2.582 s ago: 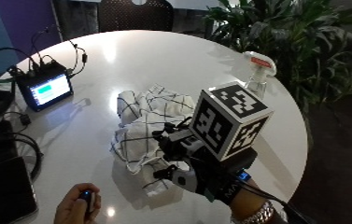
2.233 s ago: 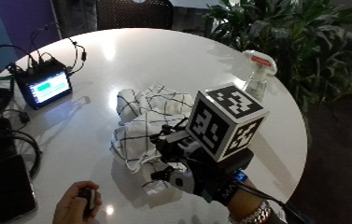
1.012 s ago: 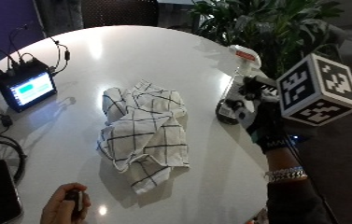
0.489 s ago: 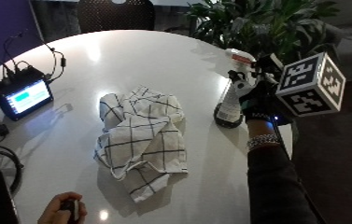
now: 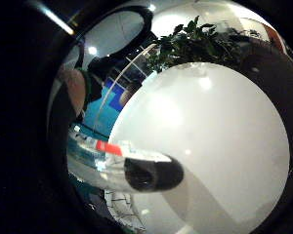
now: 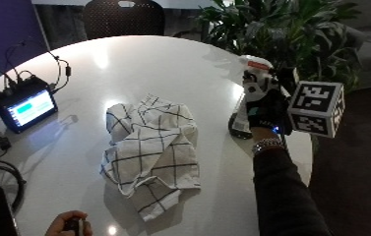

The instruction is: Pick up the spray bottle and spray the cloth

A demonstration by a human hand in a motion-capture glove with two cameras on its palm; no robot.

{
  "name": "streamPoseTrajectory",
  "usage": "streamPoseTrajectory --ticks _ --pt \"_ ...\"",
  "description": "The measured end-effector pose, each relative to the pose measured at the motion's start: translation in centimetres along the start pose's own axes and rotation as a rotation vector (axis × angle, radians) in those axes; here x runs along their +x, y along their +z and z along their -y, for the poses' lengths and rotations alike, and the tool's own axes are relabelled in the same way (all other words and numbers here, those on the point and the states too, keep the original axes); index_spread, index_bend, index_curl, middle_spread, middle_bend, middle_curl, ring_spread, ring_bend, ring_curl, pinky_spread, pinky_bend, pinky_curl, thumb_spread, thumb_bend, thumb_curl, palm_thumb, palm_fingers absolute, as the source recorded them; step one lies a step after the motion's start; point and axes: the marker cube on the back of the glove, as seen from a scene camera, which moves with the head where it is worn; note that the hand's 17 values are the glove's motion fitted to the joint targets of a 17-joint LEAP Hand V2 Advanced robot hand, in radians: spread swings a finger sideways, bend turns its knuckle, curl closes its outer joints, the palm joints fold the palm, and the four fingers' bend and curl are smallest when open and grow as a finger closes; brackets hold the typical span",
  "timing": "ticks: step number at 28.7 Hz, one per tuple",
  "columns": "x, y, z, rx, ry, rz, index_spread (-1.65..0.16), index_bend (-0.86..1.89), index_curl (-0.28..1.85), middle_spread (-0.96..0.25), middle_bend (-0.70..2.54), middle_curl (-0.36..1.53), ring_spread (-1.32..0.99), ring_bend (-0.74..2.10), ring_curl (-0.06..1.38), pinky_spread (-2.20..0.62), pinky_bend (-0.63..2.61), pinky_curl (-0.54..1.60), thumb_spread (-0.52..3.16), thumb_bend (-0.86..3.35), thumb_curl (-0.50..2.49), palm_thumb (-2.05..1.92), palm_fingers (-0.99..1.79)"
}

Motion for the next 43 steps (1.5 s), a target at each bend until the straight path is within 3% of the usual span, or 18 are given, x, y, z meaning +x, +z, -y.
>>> streamPoseTrajectory --ticks 6,10,19,29,34,43 --pt "0.4 -0.3 0.5 0.126 -0.105 0.023 -0.27 0.16 0.39 -0.18 0.39 0.44 -0.17 0.61 0.43 -0.16 0.42 0.28 0.88 0.0 0.41 0.89 1.45" --pt "0.3 -1.0 1.0 0.144 -0.156 -0.003 -0.27 0.17 0.4 -0.2 0.44 0.46 -0.19 0.65 0.45 -0.25 0.47 0.32 0.82 -0.02 0.45 0.9 1.45" --pt "-5.3 -1.6 3.1 0.006 -0.329 -0.08 -0.27 0.19 0.44 -0.22 0.48 0.49 -0.2 0.7 0.46 -0.31 0.54 0.37 0.75 -0.02 0.52 0.91 1.41" --pt "-11.8 -3.3 6.0 -0.116 -0.627 -0.365 -0.27 0.19 0.47 -0.21 0.49 0.5 -0.2 0.73 0.46 -0.33 0.56 0.39 0.72 -0.02 0.57 0.91 1.39" --pt "-13.8 -4.5 5.3 -0.153 -0.696 -0.445 -0.27 0.19 0.48 -0.21 0.49 0.51 -0.2 0.73 0.46 -0.33 0.56 0.39 0.71 -0.03 0.59 0.9 1.38" --pt "-17.7 -2.3 3.8 -0.283 -0.986 -0.791 -0.27 0.19 0.5 -0.22 0.5 0.51 -0.2 0.73 0.46 -0.34 0.56 0.4 0.69 -0.03 0.63 0.9 1.37"
